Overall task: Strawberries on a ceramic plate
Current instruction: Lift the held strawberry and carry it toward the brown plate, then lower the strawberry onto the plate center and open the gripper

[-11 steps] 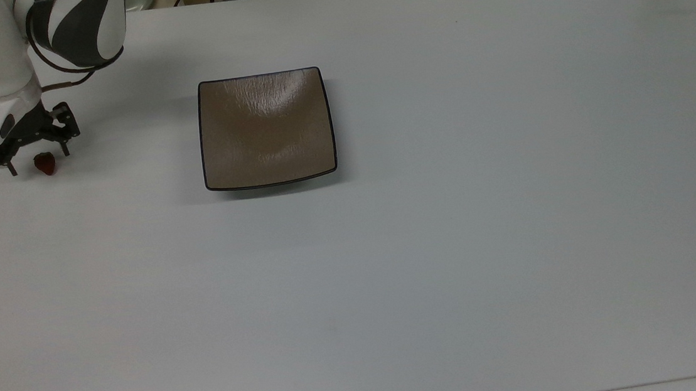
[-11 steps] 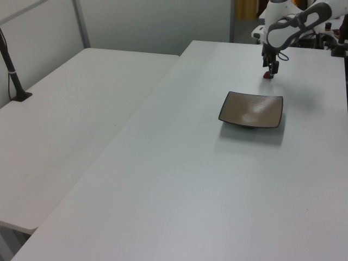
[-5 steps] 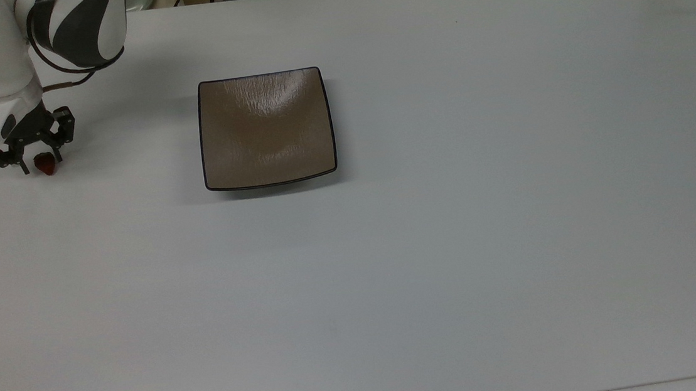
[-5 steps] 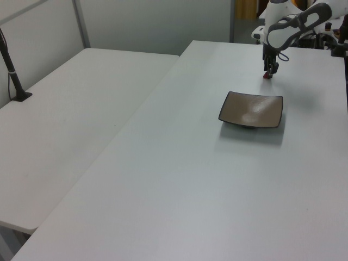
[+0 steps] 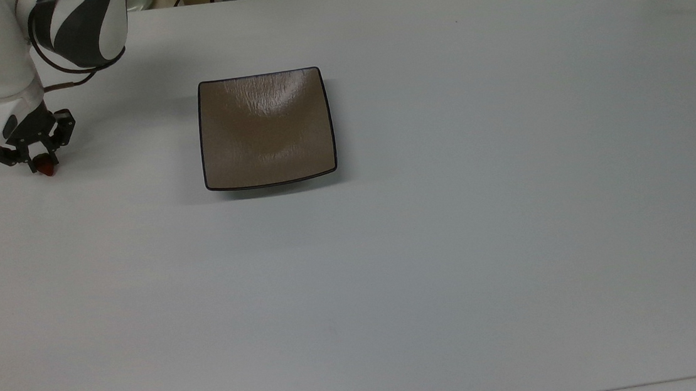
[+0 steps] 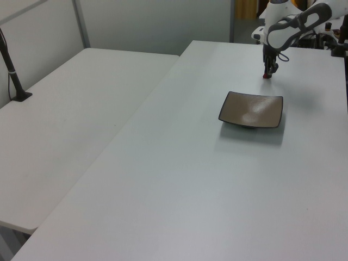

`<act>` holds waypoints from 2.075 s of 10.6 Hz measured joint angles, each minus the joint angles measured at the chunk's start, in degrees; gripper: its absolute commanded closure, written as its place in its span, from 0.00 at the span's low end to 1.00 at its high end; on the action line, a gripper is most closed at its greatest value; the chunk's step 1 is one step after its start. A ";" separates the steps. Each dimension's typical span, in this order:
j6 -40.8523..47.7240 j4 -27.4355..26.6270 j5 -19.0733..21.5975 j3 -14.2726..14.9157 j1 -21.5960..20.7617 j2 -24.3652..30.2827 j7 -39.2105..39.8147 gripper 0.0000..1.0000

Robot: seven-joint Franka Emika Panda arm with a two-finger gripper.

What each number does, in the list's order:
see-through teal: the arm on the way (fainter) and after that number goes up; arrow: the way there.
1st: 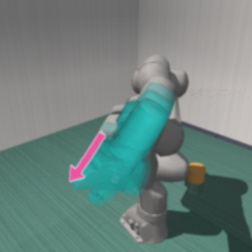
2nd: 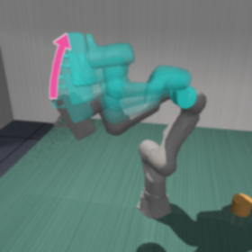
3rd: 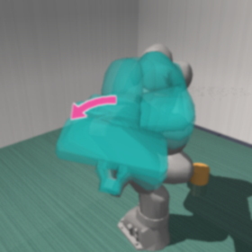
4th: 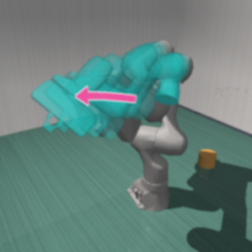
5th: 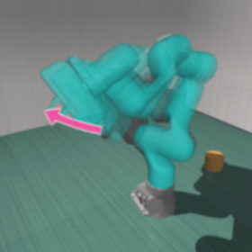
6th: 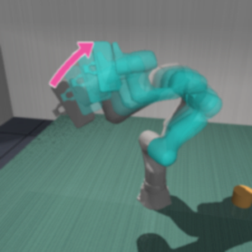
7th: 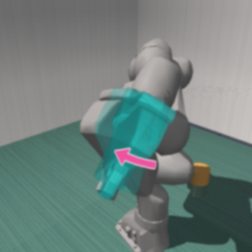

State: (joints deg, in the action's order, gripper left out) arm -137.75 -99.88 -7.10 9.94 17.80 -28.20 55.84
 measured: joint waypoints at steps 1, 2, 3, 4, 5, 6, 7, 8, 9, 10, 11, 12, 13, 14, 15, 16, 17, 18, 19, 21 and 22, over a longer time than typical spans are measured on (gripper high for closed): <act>0.00 0.05 0.00 0.00 -0.10 0.08 -1.10 0.96; 0.00 0.19 0.00 0.00 -0.24 0.39 -2.77 0.96; 0.00 0.32 0.00 -0.02 -0.41 1.03 -4.47 0.96; 0.68 0.38 0.00 -0.02 -0.63 2.03 -5.62 0.96; 3.67 0.63 0.02 -0.12 -1.04 4.15 -6.76 0.96; 6.03 0.76 0.10 -0.15 -1.40 6.16 -7.63 0.96; 9.07 0.79 0.16 -0.19 -1.76 8.51 -9.25 0.96; 12.01 0.78 0.19 -0.25 -2.30 10.78 -10.84 0.95; 15.02 0.77 0.23 -0.30 -3.26 12.94 -13.10 0.95; 17.81 0.76 0.26 -0.36 -4.56 14.74 -15.89 0.95; 20.31 0.75 0.27 -0.47 -6.32 16.38 -19.02 0.95; 22.29 0.73 0.63 -0.79 -7.85 17.60 -21.47 0.95; 24.85 0.72 2.14 -1.47 -9.72 19.04 -24.89 0.95; 26.39 0.71 3.07 -2.10 -10.73 19.97 -27.44 0.95; 28.25 0.70 3.51 -2.96 -11.60 20.87 -29.48 0.95; 30.14 0.70 3.62 -3.93 -12.40 21.76 -30.99 0.95; 32.22 0.69 3.73 -5.06 -13.31 22.61 -32.83 0.95; 33.79 0.67 3.82 -6.25 -14.29 23.19 -35.58 0.95; 35.58 0.63 3.84 -7.82 -15.17 23.52 -39.48 0.94; 37.48 0.47 3.85 -11.62 -16.06 23.59 -48.57 0.93; 37.51 0.29 3.85 -12.84 -16.65 23.58 -53.09 0.93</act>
State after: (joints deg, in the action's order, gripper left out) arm -100.25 -99.59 -3.26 -2.90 1.16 -4.62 2.75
